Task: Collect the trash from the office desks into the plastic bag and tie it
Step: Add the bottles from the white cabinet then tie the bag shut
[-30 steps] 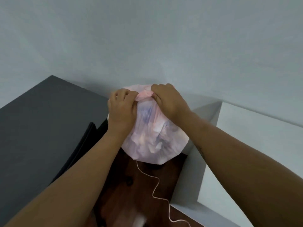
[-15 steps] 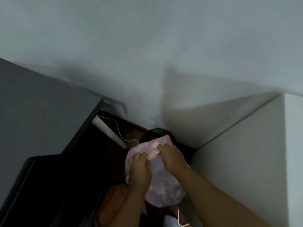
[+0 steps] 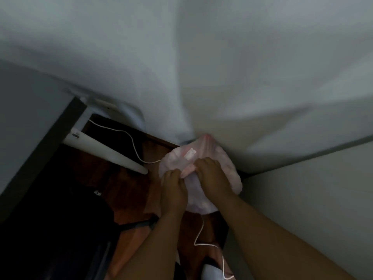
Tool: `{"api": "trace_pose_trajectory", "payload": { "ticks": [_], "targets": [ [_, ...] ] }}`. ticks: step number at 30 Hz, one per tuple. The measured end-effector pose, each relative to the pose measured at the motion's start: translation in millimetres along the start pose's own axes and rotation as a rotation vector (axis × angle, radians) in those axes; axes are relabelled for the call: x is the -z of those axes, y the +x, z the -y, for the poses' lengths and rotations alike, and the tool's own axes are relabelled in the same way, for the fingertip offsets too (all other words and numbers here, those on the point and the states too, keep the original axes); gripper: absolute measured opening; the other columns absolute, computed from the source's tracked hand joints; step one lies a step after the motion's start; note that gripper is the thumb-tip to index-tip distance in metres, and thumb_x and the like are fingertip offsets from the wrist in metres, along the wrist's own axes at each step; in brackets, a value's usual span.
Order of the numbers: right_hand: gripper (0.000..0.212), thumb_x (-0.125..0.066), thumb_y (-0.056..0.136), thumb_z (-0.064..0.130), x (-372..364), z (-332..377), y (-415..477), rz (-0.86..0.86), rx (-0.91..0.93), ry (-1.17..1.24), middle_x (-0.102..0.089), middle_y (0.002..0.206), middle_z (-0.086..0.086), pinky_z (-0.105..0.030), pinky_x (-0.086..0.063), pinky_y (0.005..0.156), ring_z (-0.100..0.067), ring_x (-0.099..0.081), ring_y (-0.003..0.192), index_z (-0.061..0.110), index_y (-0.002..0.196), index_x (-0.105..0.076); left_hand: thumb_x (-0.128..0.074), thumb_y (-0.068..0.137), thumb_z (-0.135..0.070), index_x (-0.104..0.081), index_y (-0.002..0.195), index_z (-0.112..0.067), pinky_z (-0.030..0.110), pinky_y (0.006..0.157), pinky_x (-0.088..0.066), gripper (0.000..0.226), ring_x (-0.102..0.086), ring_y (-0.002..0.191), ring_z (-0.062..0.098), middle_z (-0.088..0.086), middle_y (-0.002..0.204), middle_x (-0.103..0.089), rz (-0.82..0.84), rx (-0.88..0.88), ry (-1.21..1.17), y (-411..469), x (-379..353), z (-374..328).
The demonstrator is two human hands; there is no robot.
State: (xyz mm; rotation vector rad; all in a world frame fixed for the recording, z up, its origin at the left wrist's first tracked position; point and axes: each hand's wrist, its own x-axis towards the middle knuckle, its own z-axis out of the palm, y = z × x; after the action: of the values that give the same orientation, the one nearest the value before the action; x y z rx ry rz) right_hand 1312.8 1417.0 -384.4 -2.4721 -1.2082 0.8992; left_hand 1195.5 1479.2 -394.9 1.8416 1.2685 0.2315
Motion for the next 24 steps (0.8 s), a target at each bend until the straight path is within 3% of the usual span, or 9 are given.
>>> {"api": "trace_pose_trajectory", "payload": {
  "ticks": [2,5,8,11,14,19,24],
  "targets": [
    [0.041,-0.045,0.100,0.033,-21.6,-18.6,9.6,0.019,-0.045,-0.052,-0.044,0.145,-0.006,-0.040,-0.024,0.114,-0.028,-0.039,0.135,0.025,0.140,-0.044,-0.043,0.089,-0.019,-0.066,0.101,-0.006,0.038,0.090,-0.047,0.029,-0.060,0.105,0.033,0.017,0.111,-0.062,0.008,0.053,-0.024,11.6,-9.5,19.4],
    [0.059,-0.038,0.097,0.049,-46.5,-46.2,11.2,-0.006,-0.124,-0.134,-0.020,0.160,-0.001,-0.058,-0.016,0.116,-0.037,-0.016,0.147,0.053,0.146,-0.007,-0.061,0.088,-0.009,-0.068,0.101,-0.006,0.044,0.090,-0.054,0.016,-0.064,0.101,0.031,0.015,0.109,-0.065,-0.004,-0.136,0.225,27.8,-21.9,41.2],
    [0.075,-0.037,0.097,0.052,-57.7,-53.6,14.5,0.075,-0.105,-0.178,0.004,0.164,-0.005,-0.064,-0.010,0.116,-0.042,0.001,0.148,0.053,0.143,0.022,-0.052,0.091,-0.033,-0.053,0.125,-0.007,0.049,0.100,-0.045,0.043,-0.063,0.115,0.037,0.020,0.125,-0.064,0.078,-0.329,0.447,37.8,-34.2,61.8],
    [0.083,-0.043,0.096,0.052,-60.5,-49.1,25.2,0.074,-0.087,-0.151,0.015,0.163,-0.003,-0.065,-0.004,0.116,-0.044,0.011,0.146,0.047,0.146,0.023,-0.036,0.093,-0.068,-0.028,0.153,-0.011,0.054,0.118,-0.020,0.083,-0.028,0.145,0.039,0.018,0.158,-0.030,0.170,-0.318,0.541,37.6,-41.4,77.4],
    [0.081,-0.044,0.097,0.051,-66.3,-49.4,36.7,0.057,-0.058,-0.194,0.016,0.163,-0.002,-0.061,-0.001,0.116,-0.040,0.014,0.147,0.046,0.148,0.020,-0.017,0.084,-0.085,-0.002,0.158,-0.011,0.058,0.114,-0.025,0.106,-0.009,0.150,0.038,0.021,0.160,-0.017,0.156,-0.450,0.688,46.9,-49.0,96.1],
    [0.077,-0.040,0.098,0.053,-68.0,-54.0,45.0,0.095,-0.025,-0.188,0.015,0.163,-0.002,-0.060,-0.003,0.118,-0.036,0.013,0.148,0.046,0.147,0.018,-0.023,0.074,-0.095,0.005,0.157,-0.018,0.064,0.109,-0.030,0.117,-0.018,0.147,0.044,0.013,0.164,-0.006,0.209,-0.379,0.705,62.2,-52.5,115.5],
    [0.079,-0.047,0.096,0.051,-30.4,-35.2,28.5,0.117,-0.025,-0.198,0.007,0.164,-0.002,-0.058,-0.012,0.115,-0.037,0.004,0.149,0.049,0.149,0.011,-0.013,0.078,-0.090,-0.004,0.157,-0.020,0.066,0.098,-0.041,0.107,-0.038,0.136,0.050,0.016,0.160,-0.026,0.164,-0.363,0.735,51.6,-22.8,78.5]
  ]
}}
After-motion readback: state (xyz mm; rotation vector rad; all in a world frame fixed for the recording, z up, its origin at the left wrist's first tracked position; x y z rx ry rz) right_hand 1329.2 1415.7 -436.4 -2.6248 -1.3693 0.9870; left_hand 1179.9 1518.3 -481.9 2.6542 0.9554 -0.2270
